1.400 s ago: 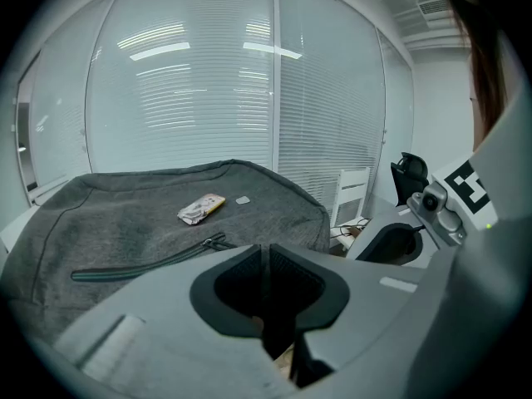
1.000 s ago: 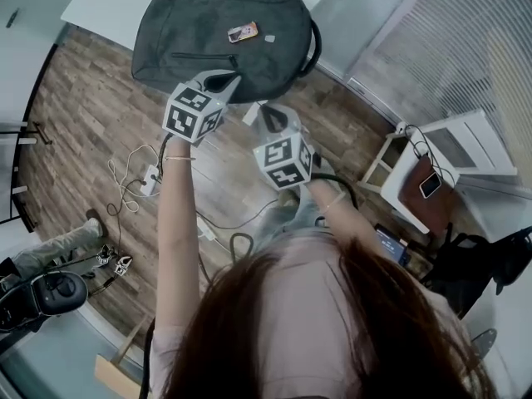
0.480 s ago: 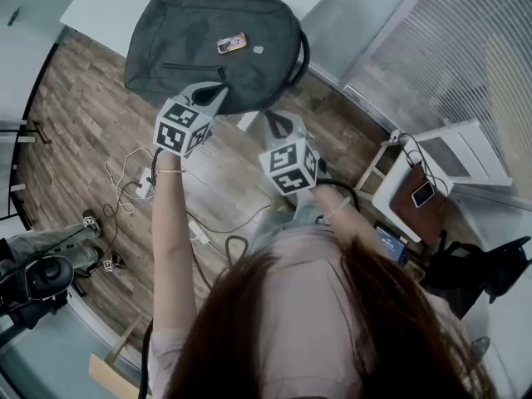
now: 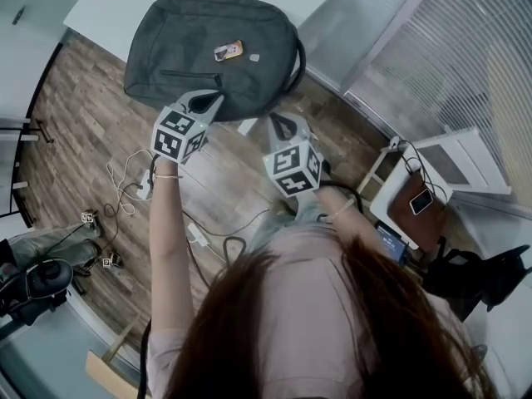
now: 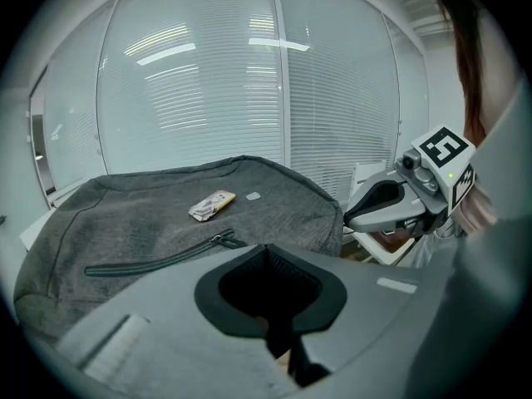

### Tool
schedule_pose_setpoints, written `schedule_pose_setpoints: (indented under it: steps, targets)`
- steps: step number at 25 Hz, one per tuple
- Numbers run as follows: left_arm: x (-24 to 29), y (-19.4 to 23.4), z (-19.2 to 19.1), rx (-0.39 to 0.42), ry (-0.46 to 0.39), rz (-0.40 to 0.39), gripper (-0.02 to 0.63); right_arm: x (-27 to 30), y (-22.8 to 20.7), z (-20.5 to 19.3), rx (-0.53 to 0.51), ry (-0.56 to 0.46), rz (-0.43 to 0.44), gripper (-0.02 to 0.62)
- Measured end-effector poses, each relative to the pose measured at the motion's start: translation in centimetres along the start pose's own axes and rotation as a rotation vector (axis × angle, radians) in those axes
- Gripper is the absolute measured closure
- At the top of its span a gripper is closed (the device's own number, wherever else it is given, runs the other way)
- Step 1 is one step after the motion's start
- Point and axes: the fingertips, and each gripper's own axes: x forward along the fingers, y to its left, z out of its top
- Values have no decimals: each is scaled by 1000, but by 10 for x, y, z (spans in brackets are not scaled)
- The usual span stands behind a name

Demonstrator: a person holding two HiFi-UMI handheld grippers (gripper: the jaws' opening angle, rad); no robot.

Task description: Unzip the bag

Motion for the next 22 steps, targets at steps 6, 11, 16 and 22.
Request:
schedule_pose_setpoints:
  steps: [6, 11, 16, 22]
  targets:
    - [1, 1, 1, -3, 5, 3, 595, -3, -15, 1, -11, 1, -14, 582]
    - [0, 2, 0, -7, 10, -1, 595, -5, -36, 0, -9, 5, -47, 581]
    - [2, 2, 0, -10, 17, -7, 595, -3, -53, 1, -10, 4, -70, 581]
    - [2, 2, 1, -9, 22, -7, 595, 0, -72, 5, -12, -3, -82, 580]
